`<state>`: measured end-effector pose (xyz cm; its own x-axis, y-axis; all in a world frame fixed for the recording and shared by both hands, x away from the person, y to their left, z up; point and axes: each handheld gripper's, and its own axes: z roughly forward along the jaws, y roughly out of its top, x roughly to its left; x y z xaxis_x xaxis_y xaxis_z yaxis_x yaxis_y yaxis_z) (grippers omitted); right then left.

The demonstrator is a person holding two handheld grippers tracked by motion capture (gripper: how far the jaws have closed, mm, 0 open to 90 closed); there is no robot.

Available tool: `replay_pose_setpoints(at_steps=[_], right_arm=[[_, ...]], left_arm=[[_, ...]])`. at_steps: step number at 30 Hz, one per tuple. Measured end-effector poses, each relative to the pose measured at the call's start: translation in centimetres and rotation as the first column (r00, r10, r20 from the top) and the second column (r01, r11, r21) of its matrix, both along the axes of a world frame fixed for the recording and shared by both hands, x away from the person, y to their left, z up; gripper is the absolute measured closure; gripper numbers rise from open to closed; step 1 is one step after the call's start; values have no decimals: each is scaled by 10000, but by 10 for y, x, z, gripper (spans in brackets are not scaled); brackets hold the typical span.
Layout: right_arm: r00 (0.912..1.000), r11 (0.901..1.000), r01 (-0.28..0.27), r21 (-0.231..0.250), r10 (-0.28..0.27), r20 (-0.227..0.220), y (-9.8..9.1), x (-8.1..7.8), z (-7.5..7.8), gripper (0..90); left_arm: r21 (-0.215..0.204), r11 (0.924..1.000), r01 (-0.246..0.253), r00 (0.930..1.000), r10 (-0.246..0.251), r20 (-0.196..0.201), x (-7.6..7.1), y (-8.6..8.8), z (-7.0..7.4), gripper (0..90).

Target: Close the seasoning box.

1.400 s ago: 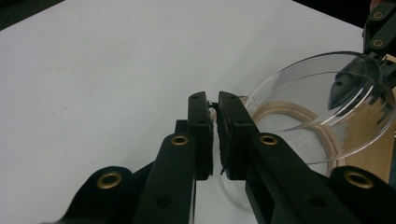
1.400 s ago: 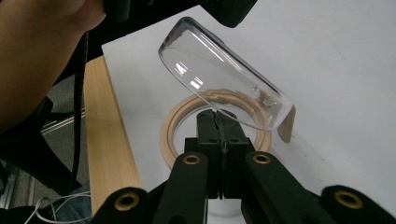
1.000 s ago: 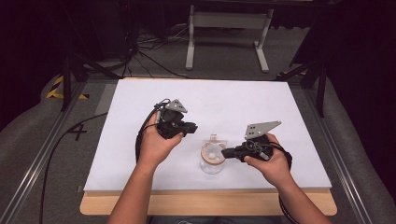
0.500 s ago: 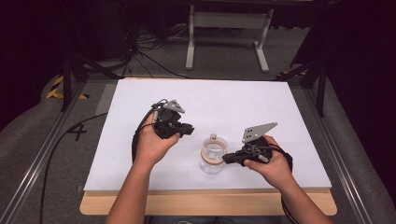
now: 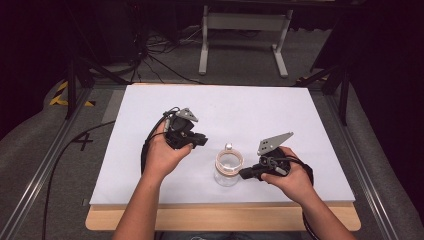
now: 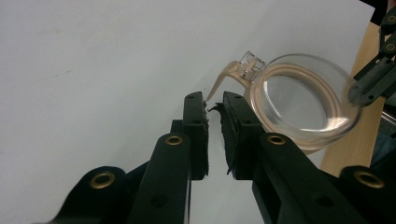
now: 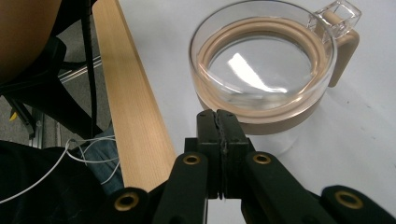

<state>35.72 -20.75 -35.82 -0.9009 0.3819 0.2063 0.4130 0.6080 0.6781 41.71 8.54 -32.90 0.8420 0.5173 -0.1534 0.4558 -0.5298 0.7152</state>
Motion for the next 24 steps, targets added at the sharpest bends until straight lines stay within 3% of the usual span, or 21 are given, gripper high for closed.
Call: replay_pose_setpoints(at_steps=[11,12,18,24], right_arm=[[9999,9999,40,115,-42,130,-3,-1,4,898],[9997,9998,81,201,-85,222,-5,-1,7,895],[9964,9963,431,747,-483,691,-19,1,22,816],[9843,9882,1087,1076,-1222,1274,-41,11,34,734]], left_arm=[[71,10000,-28,10000,28,-45,0,3,2,785],[-75,9999,-108,9999,109,3,-1,3,1,780],[-46,9996,-264,9996,264,-23,-6,11,2,760],[-51,9986,-525,9986,525,-32,-10,26,1,743]])
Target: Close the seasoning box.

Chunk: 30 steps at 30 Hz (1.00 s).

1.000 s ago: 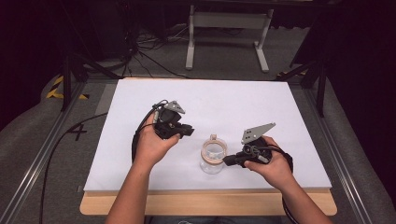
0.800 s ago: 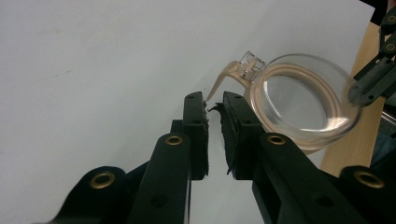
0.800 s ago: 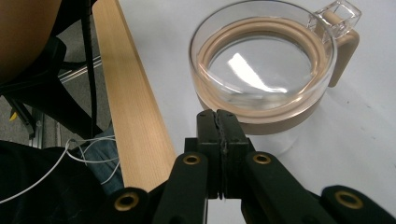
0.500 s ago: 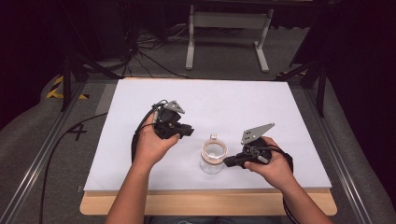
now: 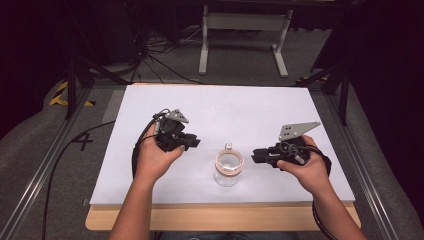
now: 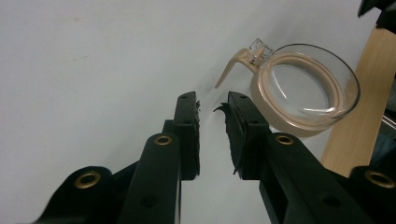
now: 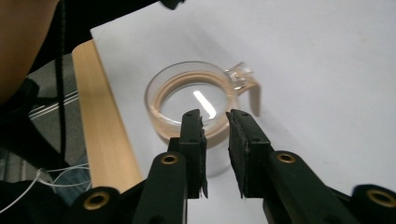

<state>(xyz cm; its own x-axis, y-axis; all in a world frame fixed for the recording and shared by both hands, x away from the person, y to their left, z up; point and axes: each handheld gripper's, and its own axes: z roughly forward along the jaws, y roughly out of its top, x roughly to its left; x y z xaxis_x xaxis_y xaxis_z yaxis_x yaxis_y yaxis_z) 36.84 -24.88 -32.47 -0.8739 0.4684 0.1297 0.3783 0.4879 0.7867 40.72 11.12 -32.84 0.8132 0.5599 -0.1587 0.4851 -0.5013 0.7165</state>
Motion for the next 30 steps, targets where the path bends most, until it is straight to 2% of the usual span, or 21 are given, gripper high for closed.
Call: replay_pose_setpoints(at_steps=[2,4,7,14,17,21,28,29,30], right_arm=[[9996,9996,259,104,-261,143,-11,5,3,689],[9986,9986,504,135,-506,123,-21,9,4,672],[9948,9951,981,141,-984,279,-37,16,3,640],[9755,9768,2143,51,-2143,501,-76,32,-9,544],[9633,9640,2655,-114,-2648,439,-92,41,-22,506],[9469,9458,3215,-457,-3207,255,-106,53,-41,486],[9268,9242,3722,-857,-3751,-196,-122,69,-78,476],[9268,9242,3722,-857,-3751,-196,-122,69,-78,476],[9231,9202,3776,-1031,-3829,-362,-125,72,-87,473]], left_arm=[[-25,9998,-184,9998,184,-58,-2,5,-1,740],[70,9998,-183,9998,184,-53,-2,10,-1,737],[-3,9993,-385,9992,385,-105,-2,16,-3,731],[21,9969,-788,9965,788,-263,6,29,-16,712],[46,9960,-897,9954,898,-319,11,33,-23,684],[137,9933,-1148,9911,1155,-664,19,37,-37,676],[335,9904,-1339,9867,1364,-887,29,47,-59,661],[335,9904,-1339,9867,1364,-887,29,47,-59,659],[344,9896,-1398,9854,1425,-936,30,48,-61,657]])
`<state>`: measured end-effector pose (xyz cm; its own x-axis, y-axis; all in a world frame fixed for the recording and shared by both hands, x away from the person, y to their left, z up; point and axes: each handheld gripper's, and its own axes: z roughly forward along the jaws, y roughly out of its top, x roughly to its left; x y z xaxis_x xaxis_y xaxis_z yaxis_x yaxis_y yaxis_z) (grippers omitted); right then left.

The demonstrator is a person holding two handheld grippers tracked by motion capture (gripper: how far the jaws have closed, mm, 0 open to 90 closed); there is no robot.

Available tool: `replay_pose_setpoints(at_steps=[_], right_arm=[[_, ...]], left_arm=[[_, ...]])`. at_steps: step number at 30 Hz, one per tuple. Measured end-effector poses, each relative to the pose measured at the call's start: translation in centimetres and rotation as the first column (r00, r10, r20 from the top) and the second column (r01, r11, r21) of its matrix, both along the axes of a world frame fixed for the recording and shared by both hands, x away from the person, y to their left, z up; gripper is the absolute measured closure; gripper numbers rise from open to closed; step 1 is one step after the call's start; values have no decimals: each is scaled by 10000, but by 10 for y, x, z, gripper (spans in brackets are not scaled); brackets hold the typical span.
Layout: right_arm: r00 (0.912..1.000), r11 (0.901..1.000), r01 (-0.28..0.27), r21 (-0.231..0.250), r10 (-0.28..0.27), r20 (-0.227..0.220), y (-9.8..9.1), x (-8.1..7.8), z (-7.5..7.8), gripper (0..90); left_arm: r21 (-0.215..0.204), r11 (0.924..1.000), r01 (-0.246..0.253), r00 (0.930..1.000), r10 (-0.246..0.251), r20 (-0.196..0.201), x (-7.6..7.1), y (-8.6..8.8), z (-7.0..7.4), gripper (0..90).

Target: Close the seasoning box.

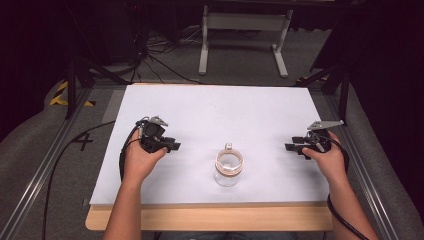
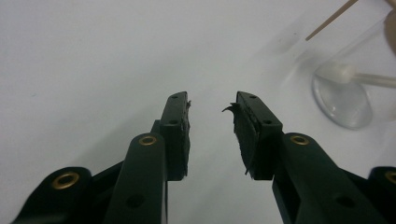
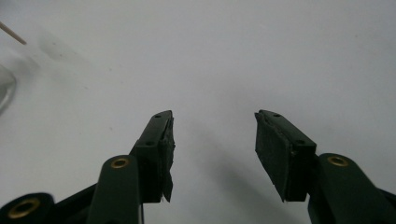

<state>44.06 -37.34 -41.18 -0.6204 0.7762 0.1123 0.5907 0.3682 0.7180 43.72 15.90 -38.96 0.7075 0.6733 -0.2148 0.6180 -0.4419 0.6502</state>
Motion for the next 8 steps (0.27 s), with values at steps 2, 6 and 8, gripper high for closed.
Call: replay_pose_setpoints(at_steps=[2,6,8], right_arm=[[9998,10000,27,-11,-27,-178,-2,1,-5,473],[9997,10000,72,13,-72,-245,-3,1,-7,467],[9997,10000,75,64,-73,-212,-3,0,-5,465]], left_arm=[[116,9999,57,10000,-57,9,1,1,-1,655],[-13,10000,51,10000,-51,31,0,-1,1,646],[-72,10000,25,10000,-24,93,0,-2,2,634]])
